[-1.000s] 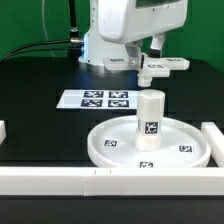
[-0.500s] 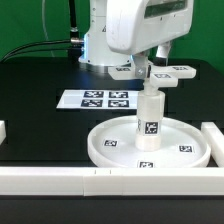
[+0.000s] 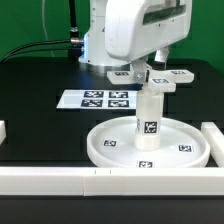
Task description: Assemble round table
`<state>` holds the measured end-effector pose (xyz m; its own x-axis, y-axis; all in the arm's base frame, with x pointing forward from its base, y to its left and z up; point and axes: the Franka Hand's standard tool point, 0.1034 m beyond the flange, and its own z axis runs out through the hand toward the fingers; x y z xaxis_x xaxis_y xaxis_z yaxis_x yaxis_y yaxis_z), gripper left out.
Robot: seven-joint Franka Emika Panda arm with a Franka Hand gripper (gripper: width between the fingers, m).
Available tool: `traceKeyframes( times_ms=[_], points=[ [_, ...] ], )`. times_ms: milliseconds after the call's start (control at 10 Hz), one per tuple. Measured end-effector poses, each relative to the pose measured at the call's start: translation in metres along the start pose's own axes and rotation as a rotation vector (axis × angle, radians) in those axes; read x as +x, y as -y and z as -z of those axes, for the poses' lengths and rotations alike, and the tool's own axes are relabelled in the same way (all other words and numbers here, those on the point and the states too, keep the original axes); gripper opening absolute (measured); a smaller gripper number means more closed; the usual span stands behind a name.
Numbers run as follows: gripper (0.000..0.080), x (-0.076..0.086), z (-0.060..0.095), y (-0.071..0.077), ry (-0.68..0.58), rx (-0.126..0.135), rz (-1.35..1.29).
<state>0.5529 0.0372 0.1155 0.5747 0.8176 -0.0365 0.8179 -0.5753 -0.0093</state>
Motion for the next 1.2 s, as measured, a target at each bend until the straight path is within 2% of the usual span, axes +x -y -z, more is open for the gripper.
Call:
traceKeyframes(
  times_ms=[300,1200],
  points=[
    [0.0442,-0.0006,-0.01,0.0035,0.011,0.015,0.0],
    [0.0442,-0.0006,-0.0106,0.0023,0.009,0.013,-0.002]
  ],
)
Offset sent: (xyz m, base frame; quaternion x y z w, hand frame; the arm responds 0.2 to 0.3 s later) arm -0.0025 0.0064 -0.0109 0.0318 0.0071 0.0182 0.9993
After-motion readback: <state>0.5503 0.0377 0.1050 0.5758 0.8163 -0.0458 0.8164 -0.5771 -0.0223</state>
